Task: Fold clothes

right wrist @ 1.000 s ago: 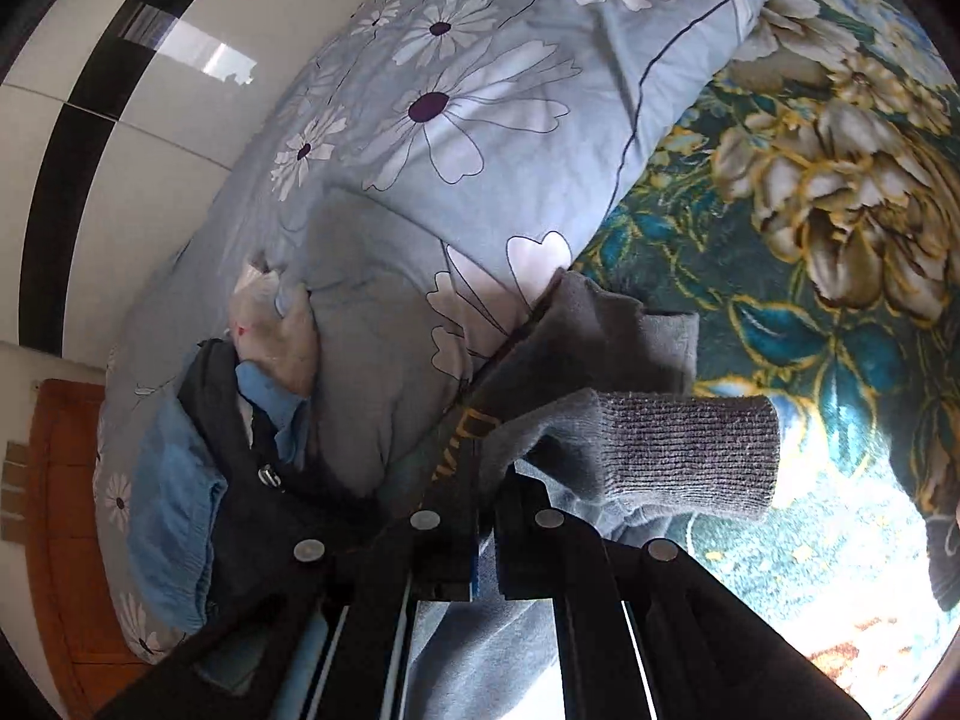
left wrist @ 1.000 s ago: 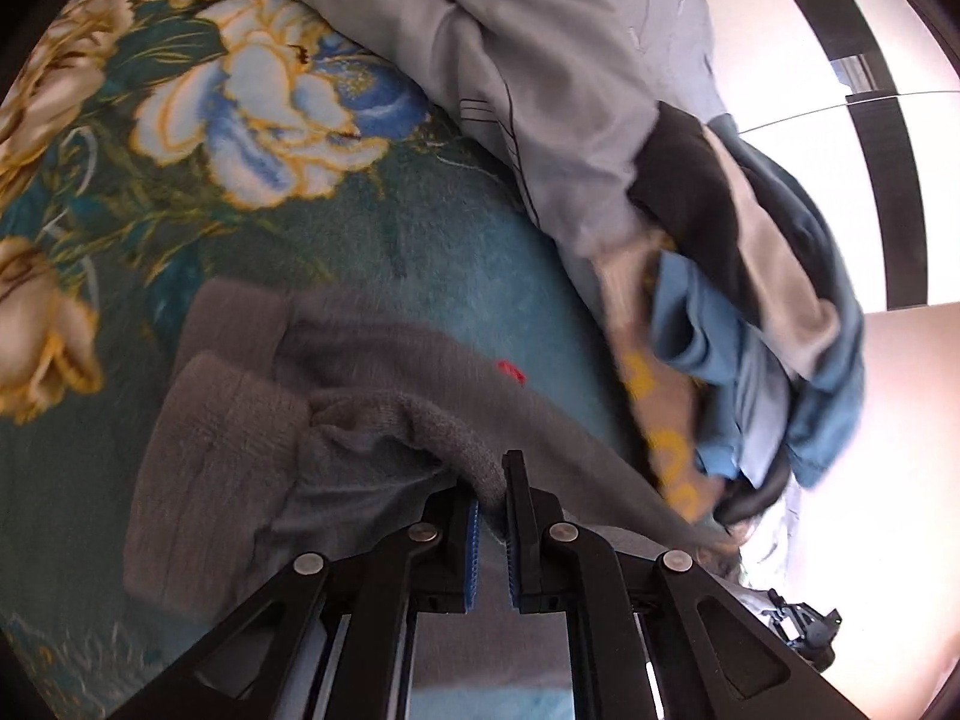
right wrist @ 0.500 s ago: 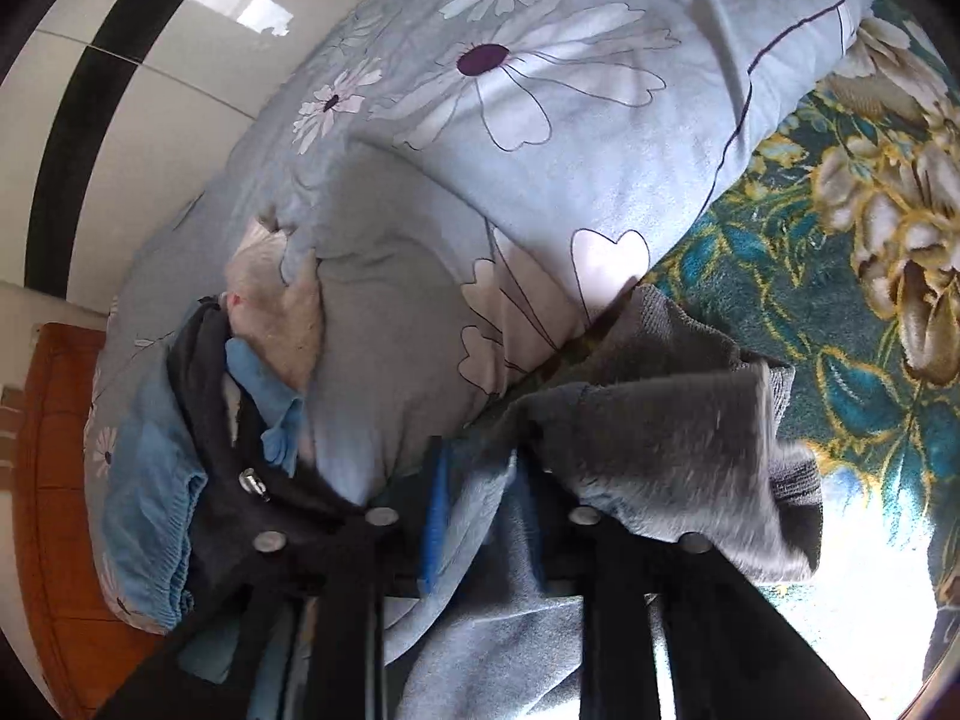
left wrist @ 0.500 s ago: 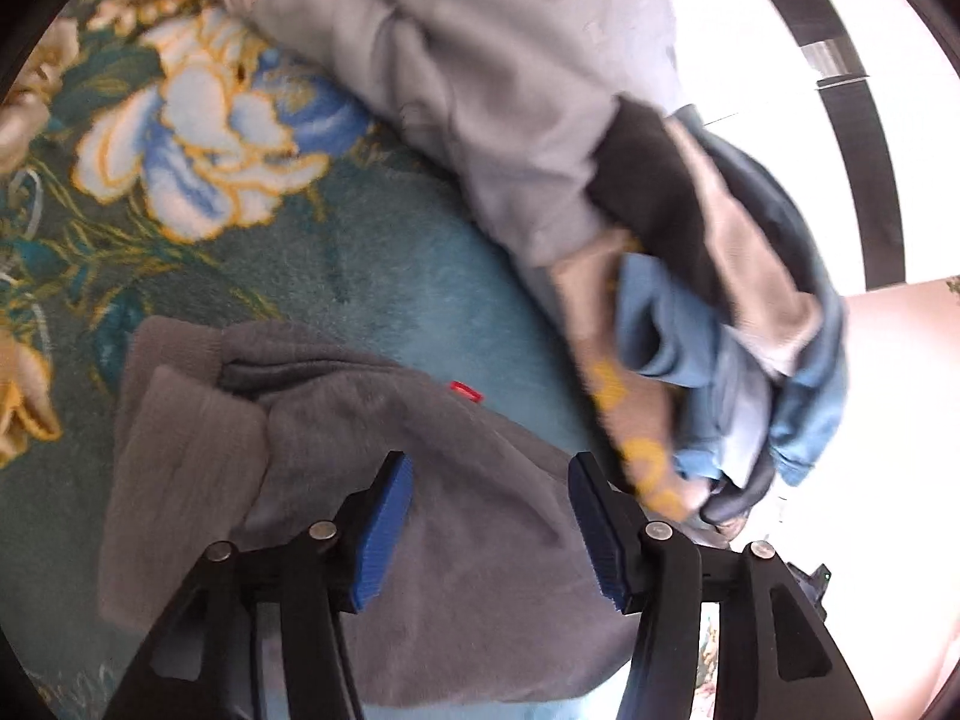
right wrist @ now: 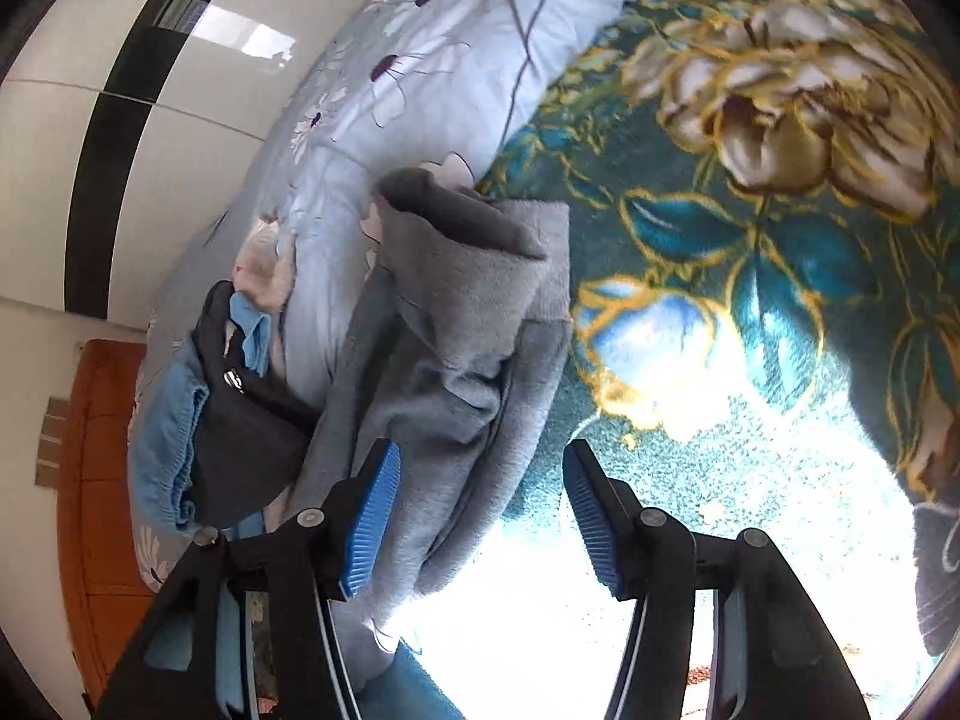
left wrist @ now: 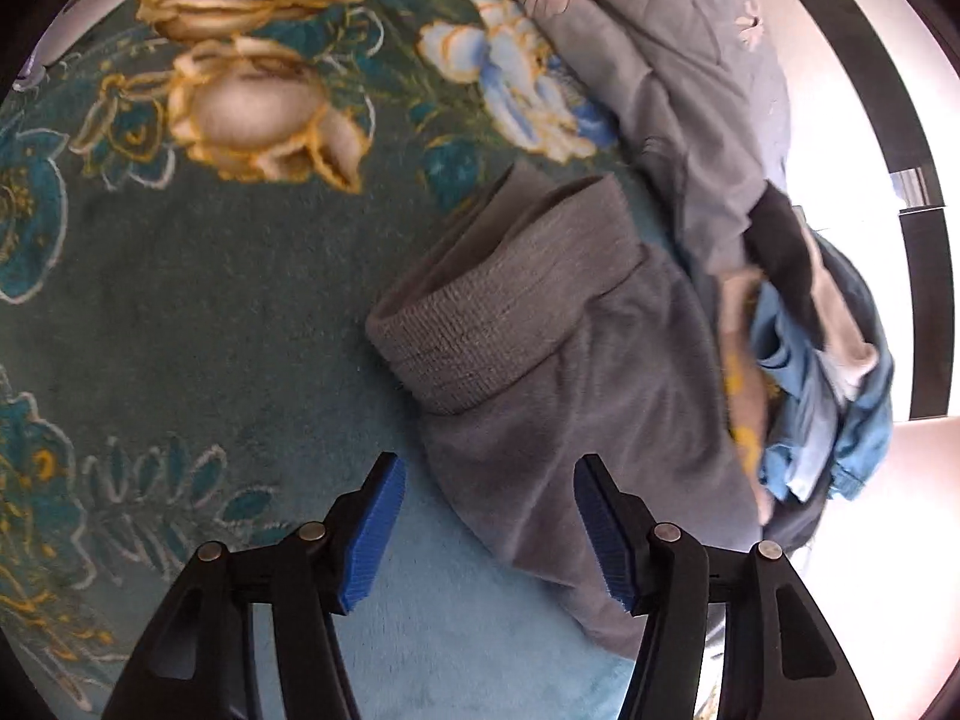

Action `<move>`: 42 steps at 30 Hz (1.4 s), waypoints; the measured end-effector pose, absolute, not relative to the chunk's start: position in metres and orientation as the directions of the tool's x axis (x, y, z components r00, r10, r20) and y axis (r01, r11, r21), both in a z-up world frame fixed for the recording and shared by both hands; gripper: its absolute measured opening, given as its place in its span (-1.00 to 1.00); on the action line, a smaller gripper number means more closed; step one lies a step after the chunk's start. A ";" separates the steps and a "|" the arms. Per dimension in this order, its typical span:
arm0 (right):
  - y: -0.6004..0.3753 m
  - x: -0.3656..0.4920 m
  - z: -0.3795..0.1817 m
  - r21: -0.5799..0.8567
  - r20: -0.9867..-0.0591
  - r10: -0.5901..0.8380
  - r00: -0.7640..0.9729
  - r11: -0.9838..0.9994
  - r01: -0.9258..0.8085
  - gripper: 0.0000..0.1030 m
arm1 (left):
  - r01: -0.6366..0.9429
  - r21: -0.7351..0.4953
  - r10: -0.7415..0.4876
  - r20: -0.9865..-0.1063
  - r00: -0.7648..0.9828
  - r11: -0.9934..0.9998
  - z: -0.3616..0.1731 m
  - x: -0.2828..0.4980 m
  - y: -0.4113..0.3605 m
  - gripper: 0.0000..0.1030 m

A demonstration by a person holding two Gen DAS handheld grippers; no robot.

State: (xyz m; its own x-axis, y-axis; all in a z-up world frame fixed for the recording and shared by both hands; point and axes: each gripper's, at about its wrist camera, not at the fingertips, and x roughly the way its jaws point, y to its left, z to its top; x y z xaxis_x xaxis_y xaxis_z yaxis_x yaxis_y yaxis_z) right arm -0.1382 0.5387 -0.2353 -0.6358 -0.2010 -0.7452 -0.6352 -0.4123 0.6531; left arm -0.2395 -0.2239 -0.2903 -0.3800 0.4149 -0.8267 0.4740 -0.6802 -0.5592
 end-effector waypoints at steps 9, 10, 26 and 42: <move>0.546 -0.170 -0.272 0.683 -0.722 -0.198 -0.663 -0.361 -0.635 0.13 | 0.491 -0.522 0.360 -0.847 -0.390 -0.697 -0.310 -0.261 -0.213 0.20; 0.547 -0.175 -0.273 0.680 -0.723 -0.189 -0.664 -0.363 -0.637 0.13 | 0.494 -0.525 0.357 -0.846 -0.396 -0.693 -0.311 -0.262 -0.214 0.20; 0.552 -0.185 -0.259 0.637 -0.762 -0.070 -0.644 -0.264 -0.725 -0.75 | 0.503 -0.582 0.353 -0.803 -0.481 -0.639 -0.292 -0.268 -0.222 -0.62; 0.519 -0.058 -0.170 0.696 -0.659 -0.109 -0.744 -0.462 -0.549 -0.79 | 0.277 -0.583 0.382 -0.755 -0.533 -0.764 -0.202 -0.222 -0.259 -0.66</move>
State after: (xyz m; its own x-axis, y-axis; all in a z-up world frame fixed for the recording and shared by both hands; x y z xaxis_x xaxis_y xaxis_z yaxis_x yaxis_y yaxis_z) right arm -0.0579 0.5189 -0.1698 -0.7440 -0.1094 -0.6591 -0.5491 -0.4619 0.6965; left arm -0.2215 -0.2585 -0.2024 -0.5328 0.3825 -0.7549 0.2768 -0.7642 -0.5825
